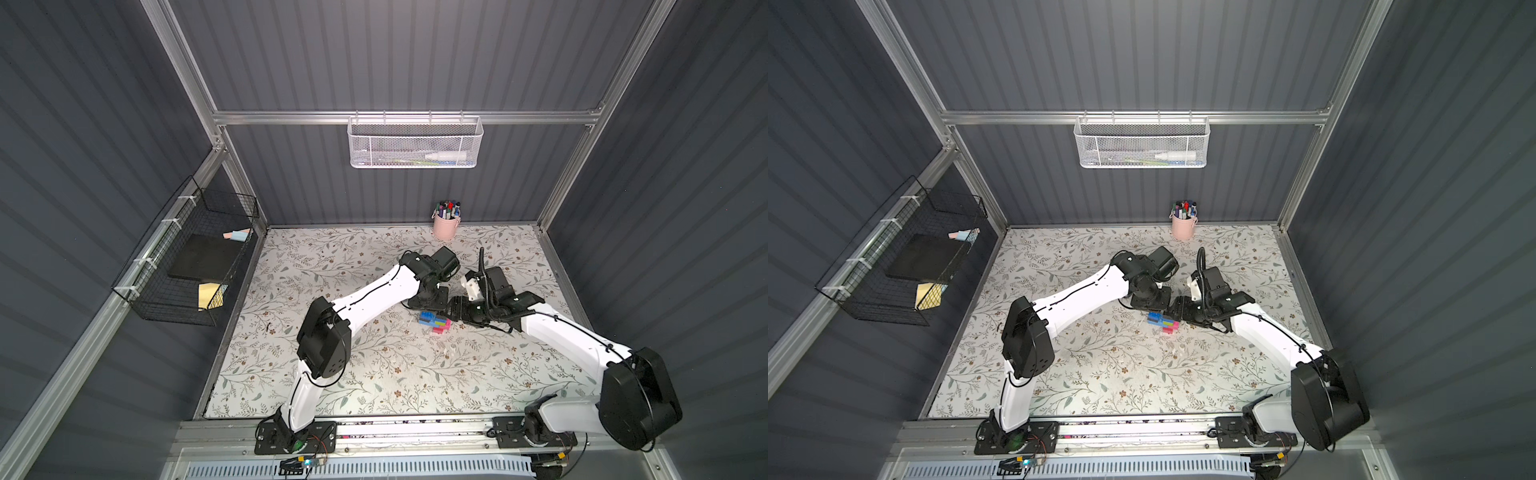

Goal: Assemble the number 4 with lego
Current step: Assemble the lego brick with the lego brick.

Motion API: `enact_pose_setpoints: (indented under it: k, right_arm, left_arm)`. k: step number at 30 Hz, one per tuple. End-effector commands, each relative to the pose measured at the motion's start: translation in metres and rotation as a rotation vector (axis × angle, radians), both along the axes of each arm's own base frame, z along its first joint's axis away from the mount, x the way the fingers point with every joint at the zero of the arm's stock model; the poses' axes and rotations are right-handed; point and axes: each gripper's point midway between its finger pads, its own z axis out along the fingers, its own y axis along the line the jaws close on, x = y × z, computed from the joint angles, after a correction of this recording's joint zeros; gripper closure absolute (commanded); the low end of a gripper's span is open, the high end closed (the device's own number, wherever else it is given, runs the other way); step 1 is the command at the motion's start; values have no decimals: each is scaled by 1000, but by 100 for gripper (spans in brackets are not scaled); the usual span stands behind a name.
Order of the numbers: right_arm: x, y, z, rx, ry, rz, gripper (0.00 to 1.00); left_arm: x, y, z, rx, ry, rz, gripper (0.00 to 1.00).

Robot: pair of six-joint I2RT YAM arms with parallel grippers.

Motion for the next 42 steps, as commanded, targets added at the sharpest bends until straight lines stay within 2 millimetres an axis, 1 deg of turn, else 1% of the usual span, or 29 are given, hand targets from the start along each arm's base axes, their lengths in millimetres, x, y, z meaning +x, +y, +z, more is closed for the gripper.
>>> enact_pose_setpoints:
  k: [1, 12, 16, 25, 32, 42]
  right_arm:
    - [-49, -44, -62, -239, 230, -21, 34]
    - [-51, -45, -63, -241, 232, -22, 34]
    - [-50, -44, -63, -239, 230, -20, 34]
    - [-50, -45, -63, -244, 230, -22, 34]
    - [-49, -44, -63, -241, 231, -20, 34]
    - [-48, -43, -62, -241, 230, -18, 34]
  left_arm:
    - [-3, 7, 23, -2, -31, 0, 91]
    - [-4, 10, 1, 41, 3, 4, 92]
    - [-7, 16, -11, 86, 32, 6, 93]
    - [-9, 24, -33, 159, 65, 1, 94]
    - [-8, 21, -33, 147, 67, -2, 94]
    - [0, 36, -33, 174, 65, 37, 94]
